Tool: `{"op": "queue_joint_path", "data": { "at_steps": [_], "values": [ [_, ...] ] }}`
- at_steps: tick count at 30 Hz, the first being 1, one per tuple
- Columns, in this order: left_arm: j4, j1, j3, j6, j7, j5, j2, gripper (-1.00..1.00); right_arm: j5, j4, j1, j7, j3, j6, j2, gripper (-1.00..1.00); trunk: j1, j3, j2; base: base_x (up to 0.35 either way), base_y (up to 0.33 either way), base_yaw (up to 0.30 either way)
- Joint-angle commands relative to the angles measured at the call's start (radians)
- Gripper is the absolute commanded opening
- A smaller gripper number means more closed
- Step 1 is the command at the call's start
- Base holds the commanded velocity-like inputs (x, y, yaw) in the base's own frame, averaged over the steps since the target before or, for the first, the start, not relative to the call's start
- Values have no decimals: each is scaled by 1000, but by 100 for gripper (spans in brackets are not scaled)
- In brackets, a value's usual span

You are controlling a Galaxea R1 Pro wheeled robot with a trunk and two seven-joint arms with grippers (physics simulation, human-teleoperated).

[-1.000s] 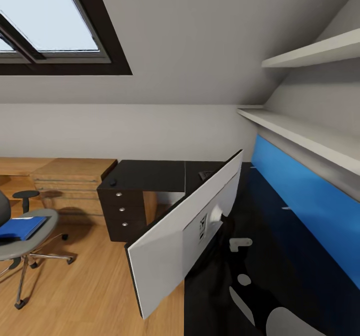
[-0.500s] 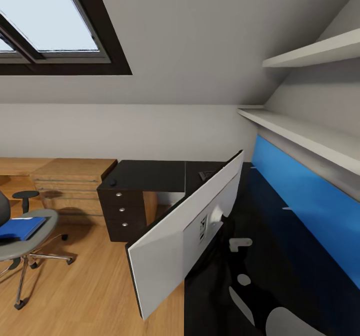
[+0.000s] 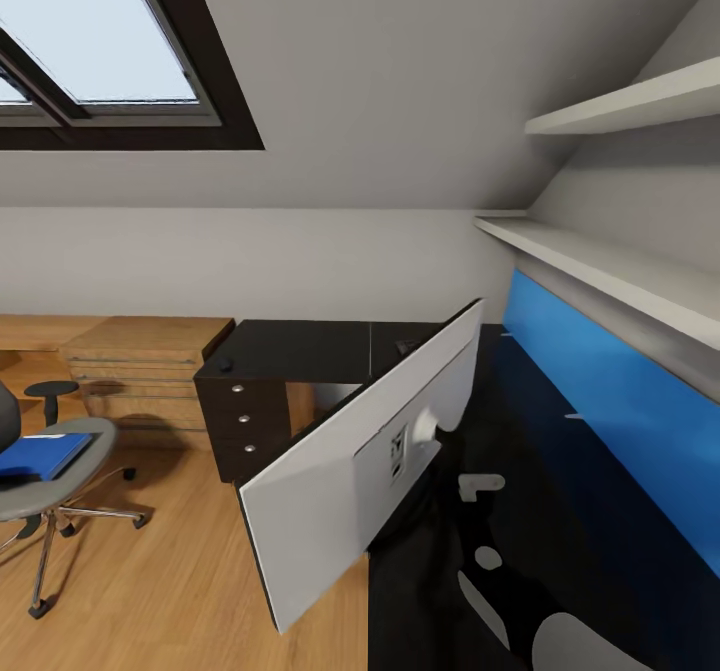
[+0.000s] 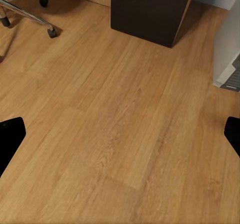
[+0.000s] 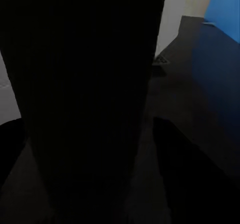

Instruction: In the bedroom, organize the workspace by keeping the computer under the desk, ensuring the monitor is on the desk, placing the keyboard on the desk next to the monitor, placing the mouse on the desk next to the keyboard, moving the folder from the swivel chair onto the desk next to the mouse, stacking the notebook on top of the folder with the pen on top of the notebook, and positioning the swivel chair next to the desk.

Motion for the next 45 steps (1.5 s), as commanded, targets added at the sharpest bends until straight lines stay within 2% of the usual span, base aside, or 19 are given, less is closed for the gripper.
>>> {"op": "queue_joint_path", "data": {
  "at_steps": [1, 40, 45],
  "values": [
    [-1, 0, -2, -2, 3, 5, 0, 100, -6, 1, -1, -3, 14, -1, 0, -100, 1, -2, -2, 0, 0, 0],
    [-1, 0, -1, -1, 3, 5, 0, 100, -4, 0, -1, 2, 18, -11, -1, -100, 1, -2, -2, 0, 0, 0],
    [-1, 0, -1, -1, 3, 6, 1, 100, -5, 4, -1, 2, 15, -24, -2, -100, 1, -2, -2, -200, -268, 0]
  ]
}}
